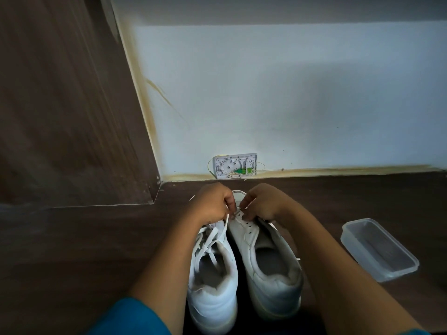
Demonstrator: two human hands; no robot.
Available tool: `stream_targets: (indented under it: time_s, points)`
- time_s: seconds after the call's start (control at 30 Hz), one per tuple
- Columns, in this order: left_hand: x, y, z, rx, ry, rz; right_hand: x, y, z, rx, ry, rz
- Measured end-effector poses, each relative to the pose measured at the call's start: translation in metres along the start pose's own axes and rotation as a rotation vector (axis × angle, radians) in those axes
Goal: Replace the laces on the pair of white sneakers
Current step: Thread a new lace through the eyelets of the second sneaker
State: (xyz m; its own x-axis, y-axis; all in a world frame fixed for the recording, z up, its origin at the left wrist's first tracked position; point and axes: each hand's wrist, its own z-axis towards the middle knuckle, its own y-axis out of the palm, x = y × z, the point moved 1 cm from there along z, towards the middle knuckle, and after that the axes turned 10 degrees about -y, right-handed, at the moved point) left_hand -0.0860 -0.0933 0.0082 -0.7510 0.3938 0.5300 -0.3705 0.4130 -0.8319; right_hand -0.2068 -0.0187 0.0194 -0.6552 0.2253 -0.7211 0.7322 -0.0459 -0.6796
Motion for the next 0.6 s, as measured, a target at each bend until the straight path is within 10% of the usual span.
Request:
stream_targets:
  time_s: [0.6]
  points:
    - [-0.0048,-0.0016,-0.0014,0.038,0.103,0.174,0.0090,-0.0014,0.0005,-0.016,0.053,0.208]
